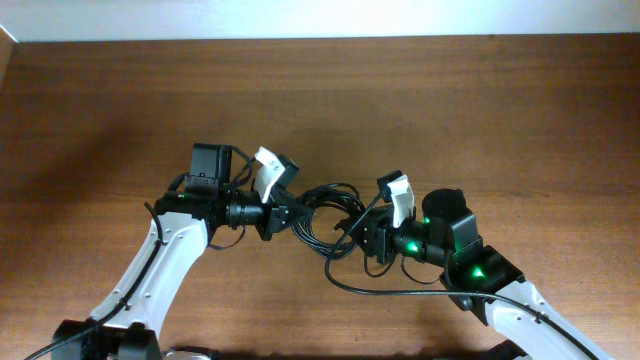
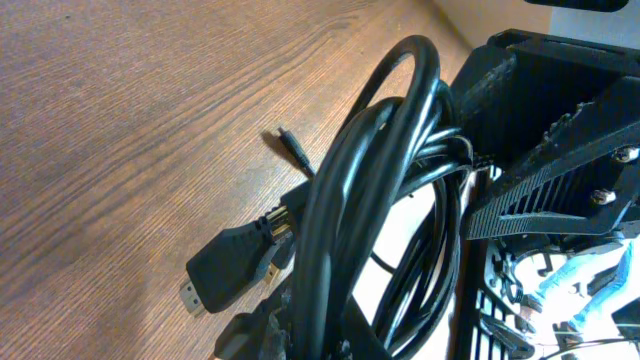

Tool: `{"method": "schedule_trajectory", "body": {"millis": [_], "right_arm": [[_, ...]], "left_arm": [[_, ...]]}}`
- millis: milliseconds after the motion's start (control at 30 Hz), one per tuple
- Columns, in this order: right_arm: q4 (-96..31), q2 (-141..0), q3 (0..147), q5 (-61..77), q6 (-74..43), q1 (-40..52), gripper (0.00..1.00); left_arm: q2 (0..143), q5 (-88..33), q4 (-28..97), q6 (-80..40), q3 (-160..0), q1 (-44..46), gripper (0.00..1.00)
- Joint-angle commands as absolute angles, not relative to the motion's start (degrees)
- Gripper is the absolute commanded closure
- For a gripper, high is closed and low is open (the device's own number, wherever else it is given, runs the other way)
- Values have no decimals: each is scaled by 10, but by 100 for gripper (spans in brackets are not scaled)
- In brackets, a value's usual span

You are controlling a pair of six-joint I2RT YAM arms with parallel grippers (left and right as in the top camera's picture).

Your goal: Untangle cables

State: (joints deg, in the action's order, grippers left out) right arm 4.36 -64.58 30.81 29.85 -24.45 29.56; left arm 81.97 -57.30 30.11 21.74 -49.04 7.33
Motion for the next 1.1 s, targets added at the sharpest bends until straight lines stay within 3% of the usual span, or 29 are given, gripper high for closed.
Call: {"method": "schedule_trajectory", "body": {"millis": [0,133,300,333,367,400,500,600,700,867,1067], "right_arm": [[45,-647,314,304,-245,296,62],[39,-647,314,304,-245,296,67],[36,-647,314,304,-245,296,74],[34,-647,314,304,-245,296,77],[33,-647,314,304,-245,296,89],[33,-647,314,304,-245,296,92],[32,-647,314,304,-245,296,67],[35,-647,314,317,-245,296,60],[14,-647,314,362,-245,296,59],[-17,-685,314,350,-244,296,59],[-19,-717,314,310,-240,295,60]], "left_arm": [[819,-554,296,228,-496,76,100],[819,-424,277,93,-496,74,100],[819,-419,273,82,-496,74,100],[819,-419,272,82,-496,74,100],[819,-419,272,82,-496,74,100],[819,-420,272,82,-496,74,100],[819,-426,275,82,-496,74,100],[819,-426,275,82,-496,74,100],[819,-446,270,82,-496,74,100],[819,-612,253,82,-496,74,100],[819,-599,269,82,-496,57,100]]}}
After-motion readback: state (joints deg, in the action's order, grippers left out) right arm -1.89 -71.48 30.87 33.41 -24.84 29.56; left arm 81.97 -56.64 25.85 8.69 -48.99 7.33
